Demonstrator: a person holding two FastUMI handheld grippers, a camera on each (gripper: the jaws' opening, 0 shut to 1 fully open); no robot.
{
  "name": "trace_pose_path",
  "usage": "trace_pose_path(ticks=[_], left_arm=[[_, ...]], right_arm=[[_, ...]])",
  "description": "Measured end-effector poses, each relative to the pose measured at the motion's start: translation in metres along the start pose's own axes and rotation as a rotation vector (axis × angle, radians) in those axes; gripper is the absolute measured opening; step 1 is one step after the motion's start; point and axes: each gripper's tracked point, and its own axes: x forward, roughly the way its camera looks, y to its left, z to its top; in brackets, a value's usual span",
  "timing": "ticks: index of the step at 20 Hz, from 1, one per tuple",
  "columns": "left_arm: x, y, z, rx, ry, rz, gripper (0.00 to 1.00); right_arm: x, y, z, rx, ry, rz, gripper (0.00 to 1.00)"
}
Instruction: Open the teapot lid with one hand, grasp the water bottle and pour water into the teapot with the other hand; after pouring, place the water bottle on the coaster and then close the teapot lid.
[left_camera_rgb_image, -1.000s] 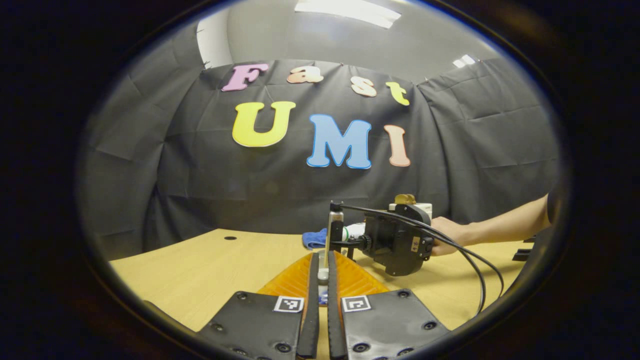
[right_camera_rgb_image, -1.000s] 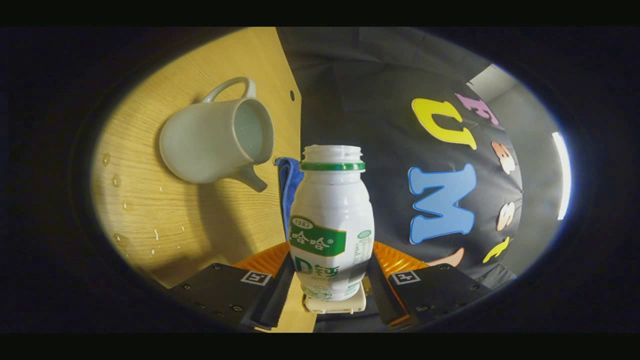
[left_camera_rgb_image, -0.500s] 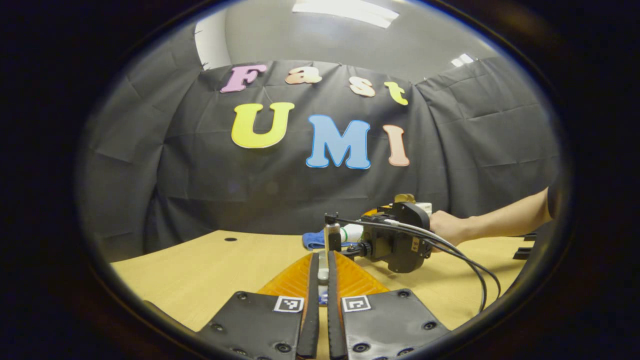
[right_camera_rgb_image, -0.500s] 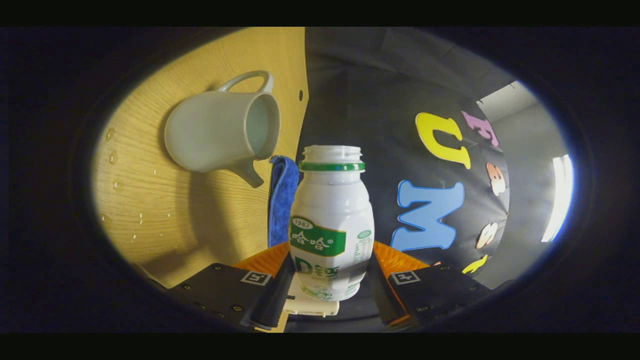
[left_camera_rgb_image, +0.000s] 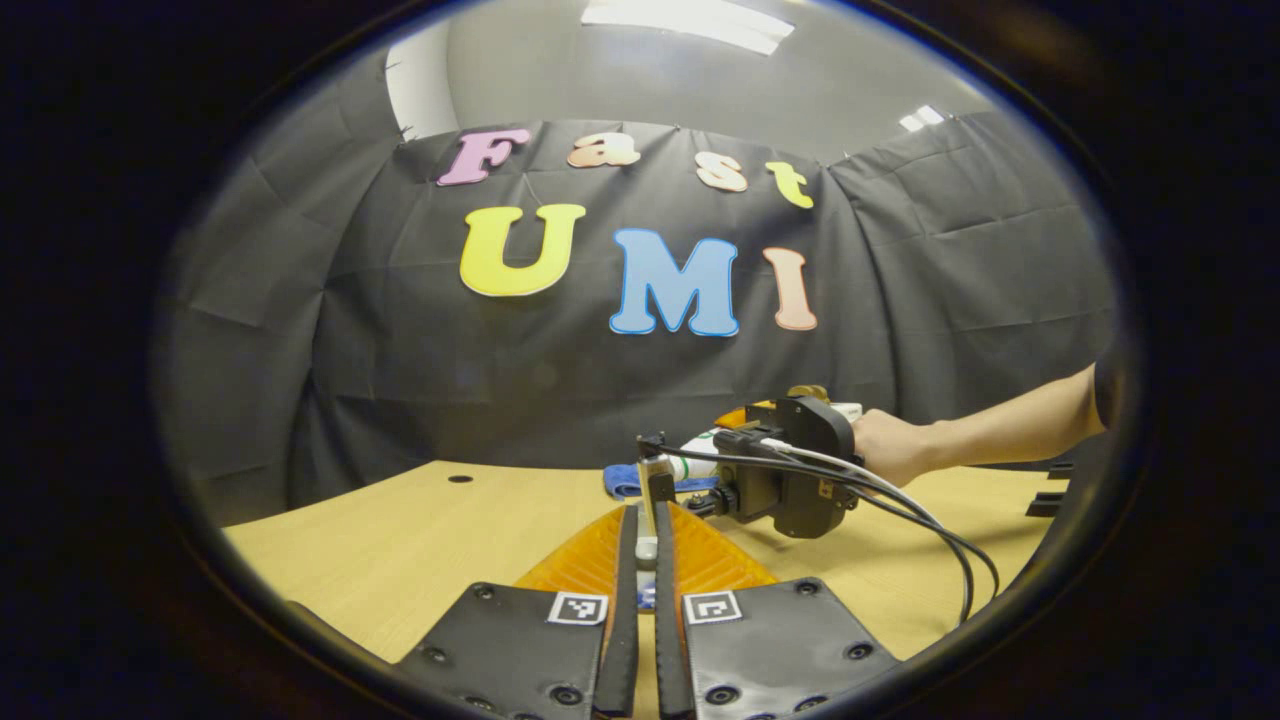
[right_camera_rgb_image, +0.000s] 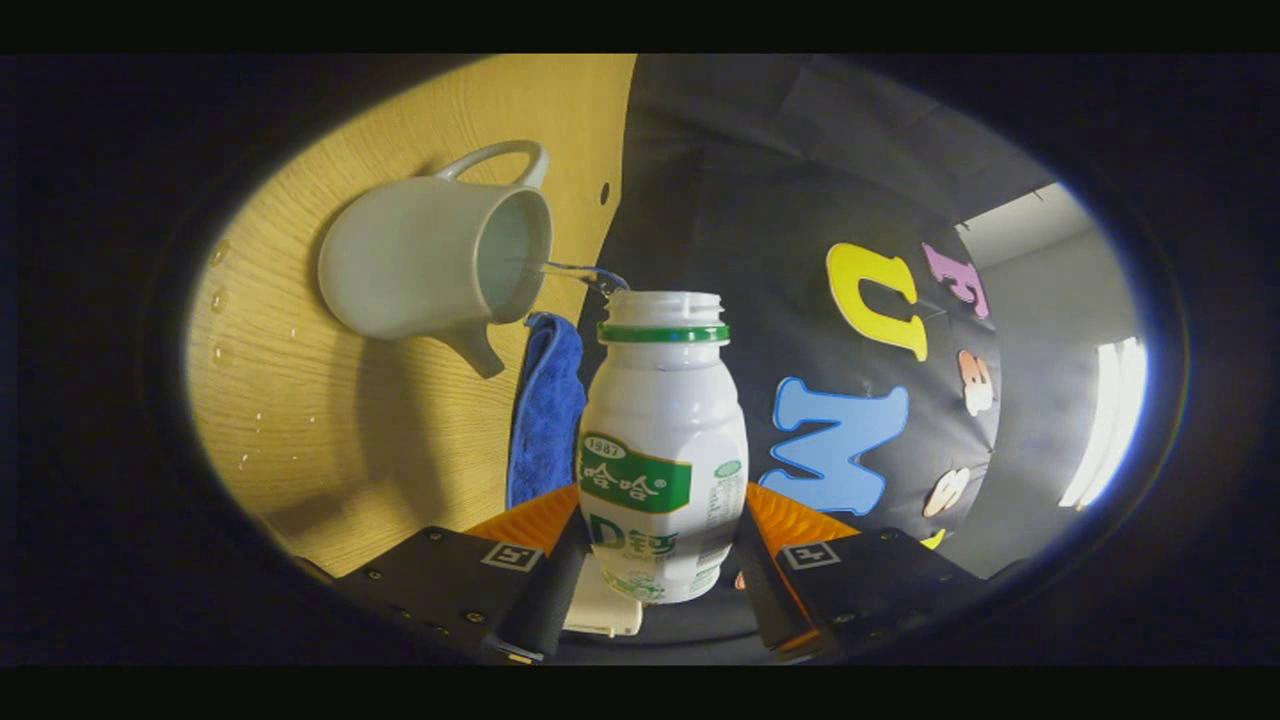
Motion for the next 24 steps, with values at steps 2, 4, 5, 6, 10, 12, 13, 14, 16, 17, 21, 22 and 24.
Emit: trace_pose_path(ticks=[2,4,5,6,10,12,13,14,16,17,21,22,24], left_arm=[[-0.002,0.001,0.001,-0.001,0.001,-0.001,0.14],[-0.002,0.001,0.002,-0.001,0.002,-0.002,0.14],[-0.003,0.000,0.001,0.001,0.003,-0.003,0.14],[-0.004,-0.001,0.001,0.002,0.002,-0.003,0.14],[-0.004,0.000,0.001,0.003,0.003,-0.004,0.14],[-0.005,0.000,0.002,0.004,0.002,-0.003,0.14],[-0.005,0.000,0.002,0.005,0.001,-0.003,0.17],[-0.005,0.000,0.003,0.006,0.000,-0.003,0.14],[-0.005,0.000,0.004,0.007,-0.001,-0.004,0.14],[-0.005,0.000,0.003,0.007,-0.001,-0.004,0.14],[-0.004,0.000,0.001,0.007,0.004,-0.006,0.14],[-0.004,0.000,0.000,0.007,0.004,-0.007,0.14],[-0.003,0.000,0.000,0.009,0.004,-0.009,0.17]], right_arm=[[-0.001,-0.002,0.001,-0.013,-0.004,-0.012,0.72],[-0.001,-0.004,0.002,-0.019,-0.007,-0.014,0.72],[0.000,-0.005,0.003,-0.024,-0.009,-0.018,0.72],[-0.001,-0.007,0.003,-0.030,-0.012,-0.020,0.72],[0.000,-0.015,0.004,-0.055,-0.019,-0.039,0.72],[0.000,-0.017,0.004,-0.063,-0.022,-0.044,0.72],[0.000,-0.019,0.004,-0.069,-0.024,-0.048,0.72],[0.000,-0.021,0.004,-0.075,-0.025,-0.052,0.72],[0.001,-0.024,0.004,-0.086,-0.028,-0.059,0.72],[0.000,-0.025,0.004,-0.091,-0.031,-0.061,0.72],[0.002,-0.030,0.003,-0.114,-0.035,-0.071,0.72],[0.002,-0.030,0.003,-0.122,-0.032,-0.069,0.72],[0.004,-0.029,0.004,-0.134,-0.036,-0.067,0.72]])
